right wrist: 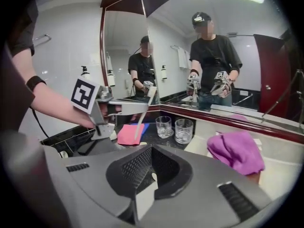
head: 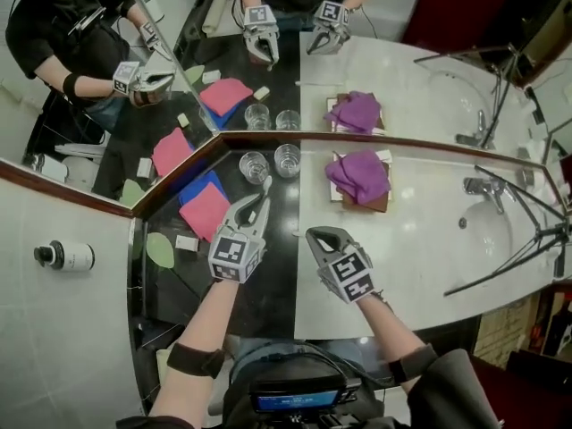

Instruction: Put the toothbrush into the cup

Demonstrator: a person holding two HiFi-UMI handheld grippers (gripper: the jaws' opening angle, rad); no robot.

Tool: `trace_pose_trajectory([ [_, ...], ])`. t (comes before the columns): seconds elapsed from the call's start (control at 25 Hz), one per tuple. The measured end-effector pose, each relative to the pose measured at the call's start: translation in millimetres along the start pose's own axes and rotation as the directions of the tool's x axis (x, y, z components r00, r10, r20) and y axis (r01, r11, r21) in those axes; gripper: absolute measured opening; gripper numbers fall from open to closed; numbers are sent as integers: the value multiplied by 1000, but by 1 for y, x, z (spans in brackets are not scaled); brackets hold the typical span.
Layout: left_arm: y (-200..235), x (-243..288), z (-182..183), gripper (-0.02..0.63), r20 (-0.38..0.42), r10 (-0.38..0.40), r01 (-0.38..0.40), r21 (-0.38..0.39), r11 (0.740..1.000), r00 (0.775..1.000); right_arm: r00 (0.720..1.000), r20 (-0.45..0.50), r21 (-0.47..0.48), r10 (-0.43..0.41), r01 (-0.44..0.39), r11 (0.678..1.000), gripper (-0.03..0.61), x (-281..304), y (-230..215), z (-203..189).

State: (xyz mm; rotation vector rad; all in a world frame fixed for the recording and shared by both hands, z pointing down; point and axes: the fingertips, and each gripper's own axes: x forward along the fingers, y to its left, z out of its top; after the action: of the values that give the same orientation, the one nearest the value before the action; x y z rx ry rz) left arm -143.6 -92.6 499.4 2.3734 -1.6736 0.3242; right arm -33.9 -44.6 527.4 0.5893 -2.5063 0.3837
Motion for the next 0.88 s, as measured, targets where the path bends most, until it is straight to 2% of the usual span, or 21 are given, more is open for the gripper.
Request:
trace_pose_trajectory([
  [0.16,40,10,4,17,28,41,-41,-16,999,999,994,-10,-69,112,-113,991,15,43,44,17],
  [0.32,72,23,8,17,60,65,-63,-33,997,996,984,-28,-101,176,-178,979,15,73,68,21],
  [0.56,106,47,10,17,90,75,-72,-40,997,993,976,-43,-112,216,-219,969,15,109,82,22],
  [0.88,123,80,19,18,139,67,-62,-39,997,988,972,-48,-99,229,-233,967,15,133,82,16],
])
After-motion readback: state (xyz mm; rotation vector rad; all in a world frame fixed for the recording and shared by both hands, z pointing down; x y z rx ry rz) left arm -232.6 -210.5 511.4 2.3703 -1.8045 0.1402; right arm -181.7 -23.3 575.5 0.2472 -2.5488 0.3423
